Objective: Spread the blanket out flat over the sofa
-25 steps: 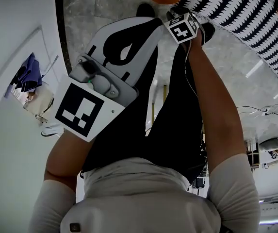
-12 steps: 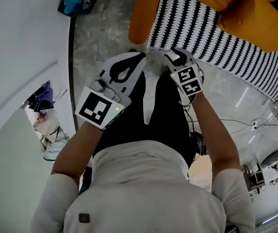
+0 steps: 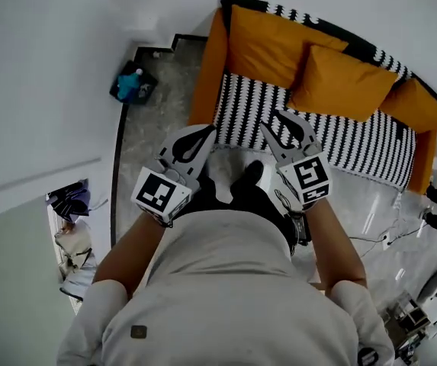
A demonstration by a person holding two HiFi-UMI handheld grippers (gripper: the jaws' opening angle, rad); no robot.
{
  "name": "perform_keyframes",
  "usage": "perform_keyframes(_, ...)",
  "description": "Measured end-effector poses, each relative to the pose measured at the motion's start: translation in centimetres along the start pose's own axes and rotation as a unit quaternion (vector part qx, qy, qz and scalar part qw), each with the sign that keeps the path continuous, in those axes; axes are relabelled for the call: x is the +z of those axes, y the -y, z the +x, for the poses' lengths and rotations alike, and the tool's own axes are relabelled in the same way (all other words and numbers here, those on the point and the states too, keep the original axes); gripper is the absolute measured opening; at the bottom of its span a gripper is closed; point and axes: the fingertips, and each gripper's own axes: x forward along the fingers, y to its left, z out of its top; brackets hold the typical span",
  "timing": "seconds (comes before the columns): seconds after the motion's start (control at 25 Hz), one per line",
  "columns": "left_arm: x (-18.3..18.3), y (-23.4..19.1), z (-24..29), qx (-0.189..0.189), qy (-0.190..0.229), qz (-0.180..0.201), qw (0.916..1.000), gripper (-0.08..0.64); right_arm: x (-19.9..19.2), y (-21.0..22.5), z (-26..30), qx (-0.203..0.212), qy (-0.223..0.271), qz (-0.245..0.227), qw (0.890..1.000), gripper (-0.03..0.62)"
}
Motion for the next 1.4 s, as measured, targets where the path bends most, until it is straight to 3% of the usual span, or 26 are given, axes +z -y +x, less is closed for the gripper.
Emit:
perform_keyframes(0.12, 3.2, 2.1, -1.0, 0.006, 0.021, 0.019, 0.9996, 0.006, 4.3, 0.7, -5.0, -0.018, 0.044, -0.008, 0.999, 0.135)
perform_keyframes(0.28, 6.1, 3.0, -2.6, 0.033, 0.042, 0.039, 0.9978, 0.006, 7.1, 0.4, -9.3, -0.028, 0.089, -0.018, 0.996, 0.110)
perform_keyframes(0.48, 6.9, 3.4, -4.9, 0.062, 0.048, 0.030, 0.9964, 0.006, 8.2, -1.0, -11.1, -0.029, 0.126, -0.022, 0.991, 0.058)
perform_keyframes(0.72, 7.6, 4.0, -7.3, 0.055, 0.062, 0.055, 0.9951, 0.006, 10.0, -3.2, -12.4, -0.047, 0.132, -0.031, 0.990, 0.043)
perform_keyframes(0.88, 7.8, 3.5, -10.7, 0.037, 0.076, 0.072, 0.9938, 0.006, 11.1, -6.6, -13.0, -0.069, 0.137, -0.033, 0.988, 0.037)
perform_keyframes(1.12, 6.3, 2.8, -18.4, 0.028, 0.061, 0.061, 0.9959, 0.006, 11.3, -14.3, -12.9, -0.103, 0.134, -0.011, 0.986, 0.034)
perform_keyframes(1.4, 4.2, 3.2, -25.2, -0.020, 0.063, 0.051, 0.9965, 0.006, 11.1, -22.5, -13.9, -0.136, 0.130, -0.013, 0.982, 0.029)
